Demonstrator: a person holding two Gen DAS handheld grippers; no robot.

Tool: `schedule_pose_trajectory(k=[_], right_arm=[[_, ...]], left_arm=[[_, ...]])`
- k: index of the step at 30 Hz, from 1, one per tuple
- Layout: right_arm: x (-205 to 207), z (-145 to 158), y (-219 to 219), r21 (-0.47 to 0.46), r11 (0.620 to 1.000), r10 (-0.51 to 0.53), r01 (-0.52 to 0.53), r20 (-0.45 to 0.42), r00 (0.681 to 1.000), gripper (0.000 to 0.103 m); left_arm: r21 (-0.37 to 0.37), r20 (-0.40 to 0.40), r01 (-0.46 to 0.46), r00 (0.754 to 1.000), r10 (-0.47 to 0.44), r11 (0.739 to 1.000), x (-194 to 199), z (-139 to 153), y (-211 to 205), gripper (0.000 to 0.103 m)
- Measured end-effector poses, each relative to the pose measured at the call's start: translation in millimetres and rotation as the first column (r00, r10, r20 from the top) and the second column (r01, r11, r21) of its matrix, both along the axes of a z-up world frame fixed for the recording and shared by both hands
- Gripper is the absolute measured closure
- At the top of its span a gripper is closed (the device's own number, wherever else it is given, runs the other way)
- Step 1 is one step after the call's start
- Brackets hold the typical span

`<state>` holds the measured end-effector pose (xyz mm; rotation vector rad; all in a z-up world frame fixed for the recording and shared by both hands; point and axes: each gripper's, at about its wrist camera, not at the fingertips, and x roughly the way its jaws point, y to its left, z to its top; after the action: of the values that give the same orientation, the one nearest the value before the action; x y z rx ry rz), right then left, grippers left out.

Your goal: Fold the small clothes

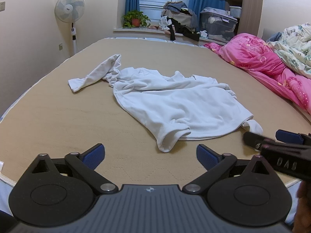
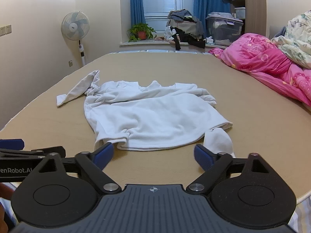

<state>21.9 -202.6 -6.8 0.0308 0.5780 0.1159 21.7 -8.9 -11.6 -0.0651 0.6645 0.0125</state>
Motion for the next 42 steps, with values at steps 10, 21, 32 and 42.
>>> schedule_pose_trajectory(k=[10,21,32,42], right_arm=[[60.6,10.6,-81.7,-0.073,0.987,-0.144,0.142,-0.026,0.989,0.075],[179.4,-74.6,-170.5,0.312,0.884,-0.246,0.349,-0.326,0.913,0.066],[218.7,-94.8,-161.7,0.366,0.860,-0.247,0.356,-0.311,0.918,0.099],[117.3,18.4,-138.8,0.406,0.903,-0.132,0.140,-0.048,0.990,0.100]], left_arm=[[-0.086,-0.130,0.053,0.989,-0.064,0.995,50.8,-2.0,33.2,0.081],[-0.374,-0.342,-0.013,0.932,-0.125,0.928,167.2,-58.3,61.3,0.041],[-0.249,-0.322,0.041,0.939,-0.123,0.967,182.5,-79.7,27.8,0.100],[-0.105,-0.160,0.058,0.984,-0.075,0.993,94.7,2.8,76.5,0.101]])
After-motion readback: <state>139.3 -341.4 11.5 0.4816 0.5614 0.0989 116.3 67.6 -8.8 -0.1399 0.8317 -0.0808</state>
